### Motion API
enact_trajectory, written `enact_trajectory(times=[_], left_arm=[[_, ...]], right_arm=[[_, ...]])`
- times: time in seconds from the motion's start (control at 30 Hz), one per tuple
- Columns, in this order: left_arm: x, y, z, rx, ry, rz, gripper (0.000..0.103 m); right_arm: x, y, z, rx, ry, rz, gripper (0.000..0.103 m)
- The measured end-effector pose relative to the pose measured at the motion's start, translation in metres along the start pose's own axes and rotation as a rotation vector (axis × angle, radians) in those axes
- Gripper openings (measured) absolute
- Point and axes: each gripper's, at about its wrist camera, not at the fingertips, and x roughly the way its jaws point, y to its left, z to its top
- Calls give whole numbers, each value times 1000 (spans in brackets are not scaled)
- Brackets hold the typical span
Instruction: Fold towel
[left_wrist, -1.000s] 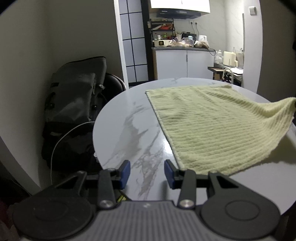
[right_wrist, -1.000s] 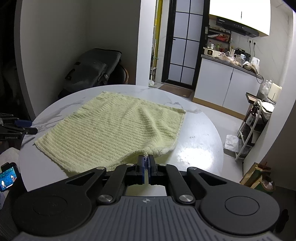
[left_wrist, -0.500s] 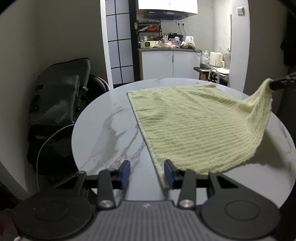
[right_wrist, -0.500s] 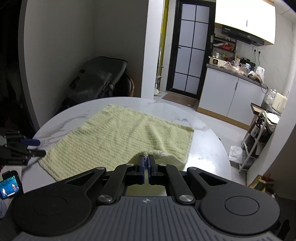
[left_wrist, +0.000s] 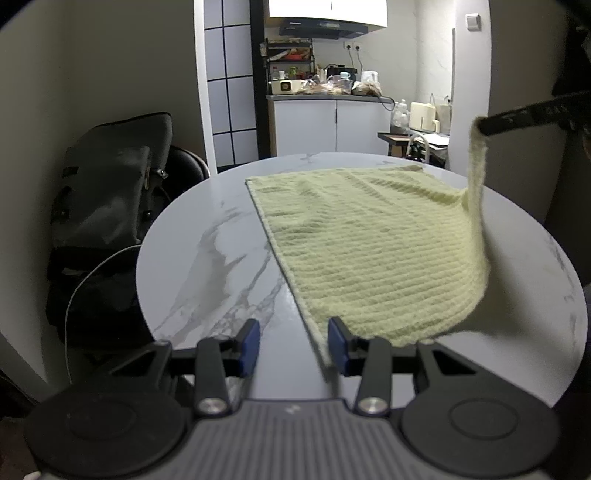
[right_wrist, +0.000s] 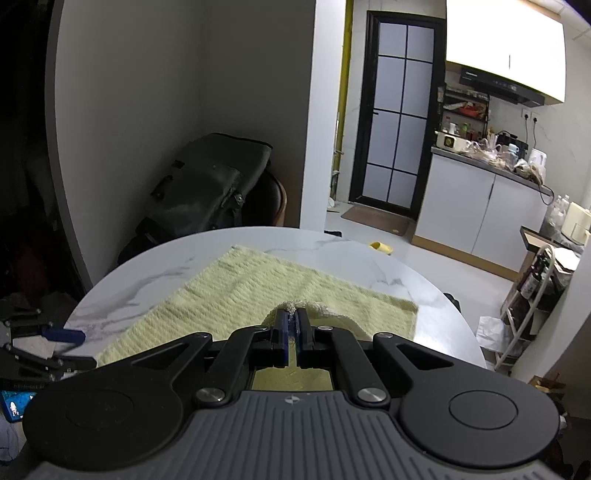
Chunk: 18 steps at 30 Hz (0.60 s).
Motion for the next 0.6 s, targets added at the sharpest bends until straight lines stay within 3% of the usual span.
enact_trajectory(times=[0.6], left_arm=[[-1, 8, 1, -6, 2, -15, 45]], right_arm=[[48, 12, 33, -26, -12, 63, 4]])
